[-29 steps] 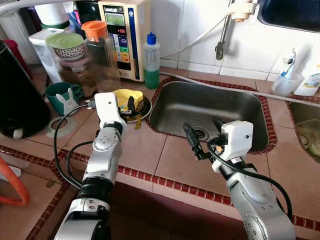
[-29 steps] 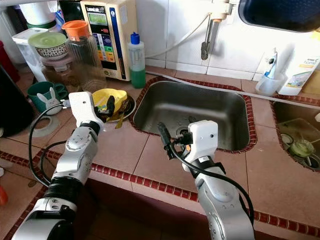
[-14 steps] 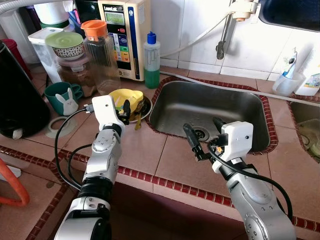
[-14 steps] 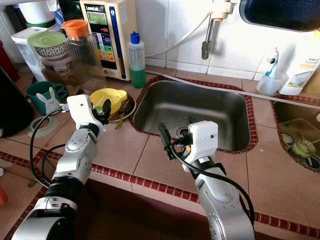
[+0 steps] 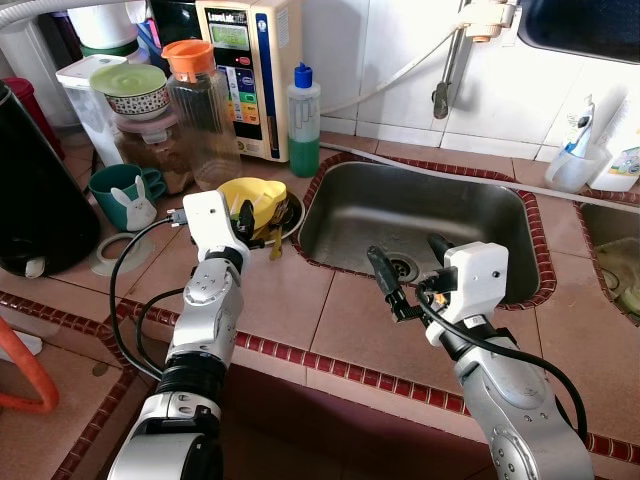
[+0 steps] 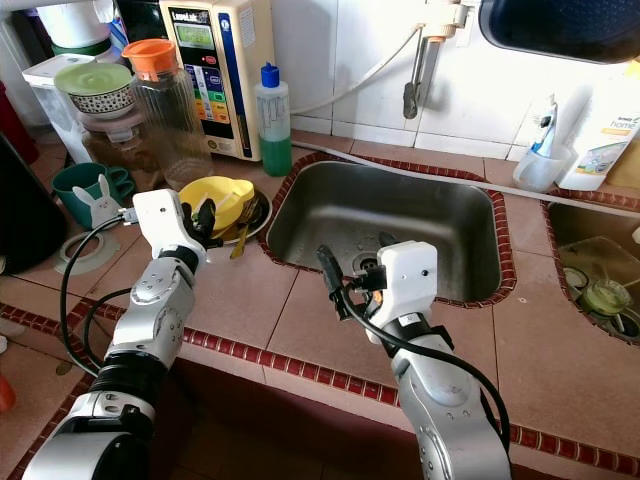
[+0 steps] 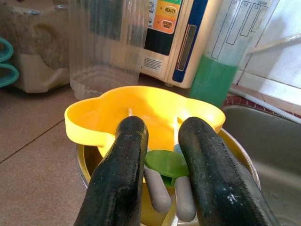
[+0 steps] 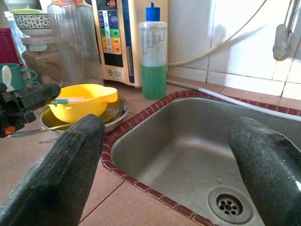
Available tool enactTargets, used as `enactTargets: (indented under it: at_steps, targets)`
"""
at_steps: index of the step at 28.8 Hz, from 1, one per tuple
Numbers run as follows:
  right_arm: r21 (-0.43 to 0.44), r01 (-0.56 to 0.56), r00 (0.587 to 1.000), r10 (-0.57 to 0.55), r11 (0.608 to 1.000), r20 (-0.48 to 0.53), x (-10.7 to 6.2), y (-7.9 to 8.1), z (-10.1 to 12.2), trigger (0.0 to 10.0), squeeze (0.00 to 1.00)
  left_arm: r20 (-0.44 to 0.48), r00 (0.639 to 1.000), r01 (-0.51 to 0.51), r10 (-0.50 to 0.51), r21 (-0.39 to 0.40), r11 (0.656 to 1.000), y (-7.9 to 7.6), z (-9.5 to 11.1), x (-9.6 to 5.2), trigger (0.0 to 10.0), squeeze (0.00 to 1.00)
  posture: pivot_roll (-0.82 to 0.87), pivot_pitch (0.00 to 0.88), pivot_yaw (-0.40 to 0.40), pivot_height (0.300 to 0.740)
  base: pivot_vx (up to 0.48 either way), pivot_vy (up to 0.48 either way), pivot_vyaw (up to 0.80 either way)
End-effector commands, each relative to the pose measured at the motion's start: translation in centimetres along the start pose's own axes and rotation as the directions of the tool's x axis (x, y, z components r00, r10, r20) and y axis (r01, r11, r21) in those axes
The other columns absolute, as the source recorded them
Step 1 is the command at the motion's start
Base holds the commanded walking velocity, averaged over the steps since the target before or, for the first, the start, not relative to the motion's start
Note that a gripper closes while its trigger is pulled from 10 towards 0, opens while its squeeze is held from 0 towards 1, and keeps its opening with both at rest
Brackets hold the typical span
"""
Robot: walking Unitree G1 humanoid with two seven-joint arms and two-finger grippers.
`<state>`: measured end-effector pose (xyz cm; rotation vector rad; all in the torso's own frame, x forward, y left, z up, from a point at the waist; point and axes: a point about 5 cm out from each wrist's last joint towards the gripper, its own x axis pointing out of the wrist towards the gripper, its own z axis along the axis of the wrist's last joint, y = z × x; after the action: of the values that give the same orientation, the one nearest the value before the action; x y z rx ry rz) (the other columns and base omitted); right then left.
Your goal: Kitchen organization
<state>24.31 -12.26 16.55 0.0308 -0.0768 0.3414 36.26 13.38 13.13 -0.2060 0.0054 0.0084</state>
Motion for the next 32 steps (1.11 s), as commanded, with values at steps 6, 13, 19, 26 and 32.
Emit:
enactTargets:
  at_steps: [6, 13, 19, 26, 32]
  targets:
    - [-0.012, -0.011, 1.0, 0.011, 1.0, 0.013, -0.1, 0.1, 0.4, 10.0, 0.0, 0.031, 0.999, 0.017, -0.018, 0.029, 0.999, 0.0, 0.9, 0.4, 0.0, 0.0, -0.03, 0.0, 0.02, 0.74, 0.0, 0.0, 0.0]
    - [-0.02, -0.005, 1.0, 0.005, 1.0, 0.005, -0.4, -0.2, 0.3, 10.0, 0.0, 0.045, 0.999, 0.028, -0.03, 0.055, 0.998, 0.1, 1.0, 0.4, 0.0, 0.0, -0.03, 0.0, 0.02, 0.74, 0.0, 0.0, 0.0]
    - [-0.017, -0.001, 1.0, 0.002, 1.0, 0.013, -0.2, -0.2, 0.4, 10.0, 0.0, 0.169, 0.985, 0.005, -0.028, 0.134, 0.991, -0.2, 3.2, 0.3, 0.0, 0.0, -0.03, 0.0, 0.019, 0.74, 0.0, 0.0, 0.0]
    - [-0.015, -0.003, 1.0, 0.003, 1.0, 0.013, -0.1, -0.1, 0.4, 10.0, 0.0, 0.276, 0.96, -0.001, -0.05, 0.18, 0.984, -0.4, 5.9, 0.5, 0.0, 0.0, -0.02, 0.0, 0.017, 0.74, 0.0, 0.0, 0.0]
    - [0.044, 0.027, 0.999, -0.028, 0.999, 0.018, 0.2, -0.5, 0.3, 10.0, 0.0, 0.312, 0.929, 0.19, -0.199, 0.06, 0.98, -3.1, 7.4, 0.3, 3.6, 0.0, -0.01, 0.0, 0.013, 0.74, 0.0, 0.0, 0.0]
